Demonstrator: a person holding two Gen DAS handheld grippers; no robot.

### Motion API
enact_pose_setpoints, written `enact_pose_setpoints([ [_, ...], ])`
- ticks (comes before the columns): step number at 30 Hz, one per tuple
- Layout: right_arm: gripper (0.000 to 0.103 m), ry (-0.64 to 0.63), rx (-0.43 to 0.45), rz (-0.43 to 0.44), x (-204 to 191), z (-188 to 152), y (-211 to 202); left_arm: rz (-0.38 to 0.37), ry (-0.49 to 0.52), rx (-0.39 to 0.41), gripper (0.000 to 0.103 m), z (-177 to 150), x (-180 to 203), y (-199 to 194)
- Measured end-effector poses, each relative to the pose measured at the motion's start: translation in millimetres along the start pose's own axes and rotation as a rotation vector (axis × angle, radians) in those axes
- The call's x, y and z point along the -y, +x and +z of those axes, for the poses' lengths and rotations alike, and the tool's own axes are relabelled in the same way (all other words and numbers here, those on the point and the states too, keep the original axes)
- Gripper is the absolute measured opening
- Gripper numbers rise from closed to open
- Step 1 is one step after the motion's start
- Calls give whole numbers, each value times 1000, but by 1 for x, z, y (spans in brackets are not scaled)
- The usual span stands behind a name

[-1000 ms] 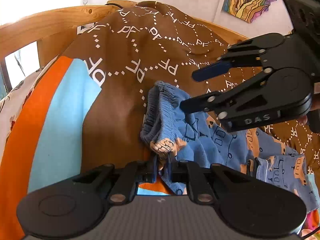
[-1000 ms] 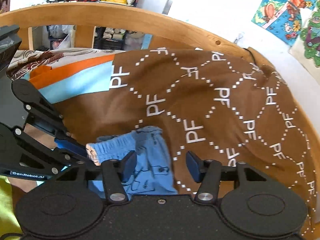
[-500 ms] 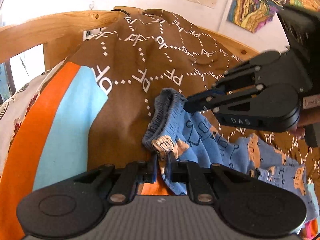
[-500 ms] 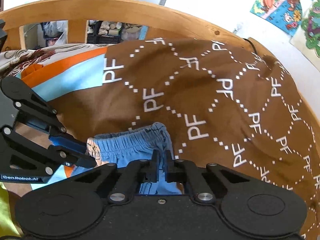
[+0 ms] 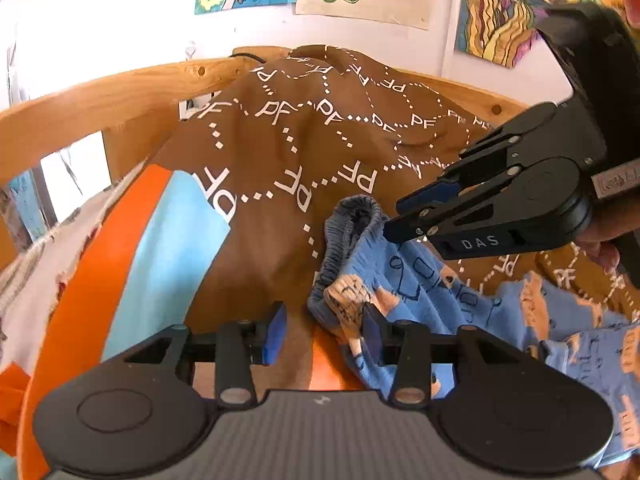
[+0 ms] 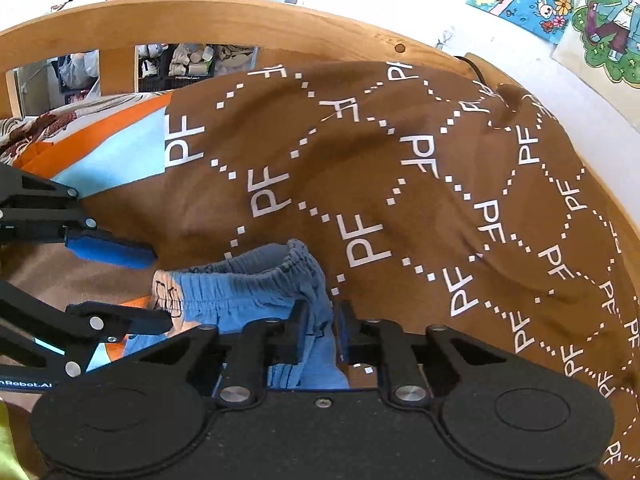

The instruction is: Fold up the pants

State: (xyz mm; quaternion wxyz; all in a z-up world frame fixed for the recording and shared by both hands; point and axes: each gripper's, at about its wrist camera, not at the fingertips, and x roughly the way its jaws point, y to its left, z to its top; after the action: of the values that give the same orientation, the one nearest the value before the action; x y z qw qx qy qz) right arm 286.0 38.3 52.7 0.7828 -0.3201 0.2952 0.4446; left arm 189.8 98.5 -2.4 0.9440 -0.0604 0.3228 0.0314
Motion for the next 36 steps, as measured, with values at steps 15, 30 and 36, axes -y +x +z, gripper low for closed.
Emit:
enact_pose_setpoints([
  [15, 33, 18, -2, -22, 0, 0, -2, -107, -163, -58, 26, 6, -23, 12],
  [30, 70, 91, 24, -65, -1, 7, 4, -86, -153, -51, 26, 5, -22, 13],
  [36, 78, 103, -2, -95, 3, -15, -33, -95, -172, -59, 29, 6, -25, 14],
])
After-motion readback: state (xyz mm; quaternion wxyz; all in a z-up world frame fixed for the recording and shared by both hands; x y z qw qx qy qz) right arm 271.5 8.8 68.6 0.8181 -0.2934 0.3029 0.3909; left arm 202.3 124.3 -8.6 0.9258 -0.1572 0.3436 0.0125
